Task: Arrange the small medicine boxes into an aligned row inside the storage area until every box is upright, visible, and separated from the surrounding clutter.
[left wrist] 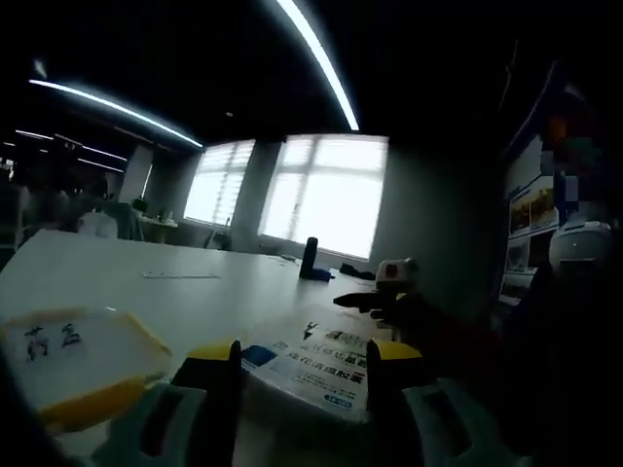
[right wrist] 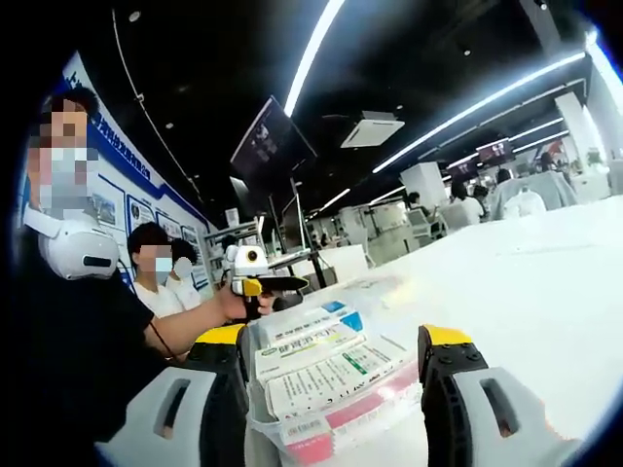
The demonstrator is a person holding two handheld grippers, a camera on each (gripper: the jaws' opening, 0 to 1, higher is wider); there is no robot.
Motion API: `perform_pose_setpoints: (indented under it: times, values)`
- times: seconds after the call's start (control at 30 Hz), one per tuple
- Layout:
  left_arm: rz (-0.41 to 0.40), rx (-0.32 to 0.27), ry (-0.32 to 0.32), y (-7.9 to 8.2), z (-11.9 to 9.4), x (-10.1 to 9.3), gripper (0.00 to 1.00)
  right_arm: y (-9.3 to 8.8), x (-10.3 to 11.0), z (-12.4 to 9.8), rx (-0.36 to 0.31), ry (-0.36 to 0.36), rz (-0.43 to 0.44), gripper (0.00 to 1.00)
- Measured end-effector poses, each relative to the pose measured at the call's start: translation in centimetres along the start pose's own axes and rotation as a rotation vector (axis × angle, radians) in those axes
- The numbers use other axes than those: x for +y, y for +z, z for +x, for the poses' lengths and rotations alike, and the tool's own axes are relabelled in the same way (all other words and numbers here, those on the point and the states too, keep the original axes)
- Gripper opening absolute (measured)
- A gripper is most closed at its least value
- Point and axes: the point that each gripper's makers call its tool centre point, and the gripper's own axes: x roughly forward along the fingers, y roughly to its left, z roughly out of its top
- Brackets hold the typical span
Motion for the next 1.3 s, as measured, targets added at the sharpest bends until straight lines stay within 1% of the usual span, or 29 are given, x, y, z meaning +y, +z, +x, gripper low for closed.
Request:
perform_pose_setpoints:
  times: [0.07, 0.2, 0.3, 0.43, 0.5, 0.6, 0.63, 0.77, 0.9, 1.0, 1.07, 1.1, 1.17, 1.2, 1.3]
  values:
    - [0.008, 0.001, 0.033, -0.1, -0.7, 0.7, 0.52, 0.5, -0.3, 0.2, 0.004, -0.003, -0.006, 0.69]
    - [0.013, 0.001, 0.098, -0.2, -2.2, 1.9, 0.53, 0.6, -0.7, 0.0, 0.009, -0.008, -0.013, 0.68]
    - [0.025, 0.009, 0.13, -0.4, -3.0, 2.4, 0.53, 0.6, -1.3, -0.1, 0.015, -0.017, -0.008, 0.67]
    - [0.024, 0.003, 0.169, -0.1, -4.3, 4.2, 0.53, 0.4, -1.6, 0.0, 0.028, -0.018, -0.01, 0.67]
    - [0.028, 0.002, 0.185, -0.1, -4.6, 4.6, 0.53, 0.4, -1.6, 0.2, 0.038, -0.017, -0.013, 0.66]
    - [0.038, 0.008, 0.226, 0.1, -5.5, 5.9, 0.53, 0.4, -1.6, 0.5, 0.049, -0.018, -0.018, 0.66]
    - [0.04, 0.01, 0.241, 0.1, -6.0, 6.4, 0.53, 0.5, -1.6, 0.7, 0.052, -0.019, -0.02, 0.65]
    - [0.02, -0.002, 0.262, 0.4, -7.1, 7.5, 0.53, 1.3, -2.3, 1.2, 0.05, -0.05, -0.032, 0.62]
    - [0.01, 0.0, 0.321, 0.5, -8.6, 9.0, 0.53, 1.9, -2.8, 1.9, 0.041, -0.049, -0.013, 0.62]
    - [0.009, 0.02, 0.383, 0.4, -9.8, 10.3, 0.52, 2.0, -3.1, 2.6, 0.065, -0.052, -0.021, 0.62]
    - [0.012, 0.058, 0.459, -0.1, -11.1, 11.7, 0.52, 2.2, -3.2, 3.2, 0.076, -0.043, -0.03, 0.62]
    - [0.012, 0.055, 0.465, 0.0, -11.3, 11.9, 0.52, 2.2, -3.2, 3.2, 0.076, -0.042, -0.03, 0.62]
    - [0.009, 0.051, 0.472, 0.0, -11.6, 12.2, 0.52, 2.6, -3.5, 4.0, 0.072, -0.034, -0.021, 0.61]
    - [-0.01, 0.052, 0.48, 0.0, -11.9, 12.5, 0.52, 2.6, -3.6, 4.2, 0.076, -0.034, -0.018, 0.61]
    - [-0.036, 0.114, 0.547, -1.0, -12.9, 13.7, 0.51, 2.1, -3.9, 5.1, 0.115, -0.039, -0.016, 0.6]
